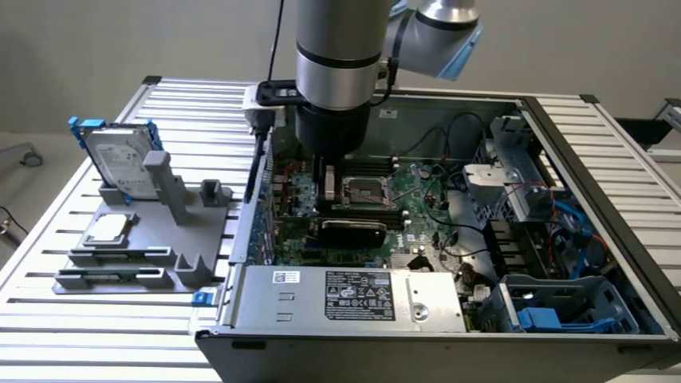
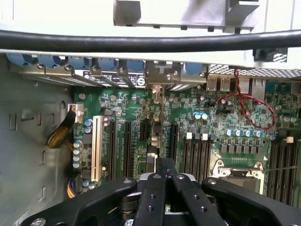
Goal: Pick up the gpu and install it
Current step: 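Press down on the gpu until it lock into place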
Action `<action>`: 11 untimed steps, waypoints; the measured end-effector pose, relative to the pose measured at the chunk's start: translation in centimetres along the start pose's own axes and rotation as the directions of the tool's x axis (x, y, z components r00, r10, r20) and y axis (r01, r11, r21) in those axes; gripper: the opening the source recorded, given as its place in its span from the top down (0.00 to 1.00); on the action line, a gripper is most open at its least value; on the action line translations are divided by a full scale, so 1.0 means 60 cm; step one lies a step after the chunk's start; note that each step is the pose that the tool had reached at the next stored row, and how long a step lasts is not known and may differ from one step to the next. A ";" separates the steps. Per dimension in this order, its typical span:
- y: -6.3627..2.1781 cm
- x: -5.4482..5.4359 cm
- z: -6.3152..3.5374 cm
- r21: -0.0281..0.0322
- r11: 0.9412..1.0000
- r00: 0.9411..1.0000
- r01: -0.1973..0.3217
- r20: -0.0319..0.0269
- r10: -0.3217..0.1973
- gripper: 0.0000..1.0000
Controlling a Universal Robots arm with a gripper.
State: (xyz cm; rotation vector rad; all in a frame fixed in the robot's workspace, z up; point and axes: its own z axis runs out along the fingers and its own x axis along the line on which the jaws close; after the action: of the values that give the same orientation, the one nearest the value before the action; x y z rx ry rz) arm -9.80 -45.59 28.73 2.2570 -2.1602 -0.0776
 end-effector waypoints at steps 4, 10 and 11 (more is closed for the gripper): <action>0.020 -0.001 0.001 -0.001 1.000 1.000 0.000 -0.002 0.000 0.89; 0.041 0.001 0.002 -0.002 1.000 1.000 0.000 -0.008 0.000 0.89; 0.043 0.002 0.002 -0.004 1.000 1.000 0.000 -0.008 0.000 0.89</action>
State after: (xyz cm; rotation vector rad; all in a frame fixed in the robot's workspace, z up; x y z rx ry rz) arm -12.37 -45.82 28.75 2.2511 -2.1549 -0.0731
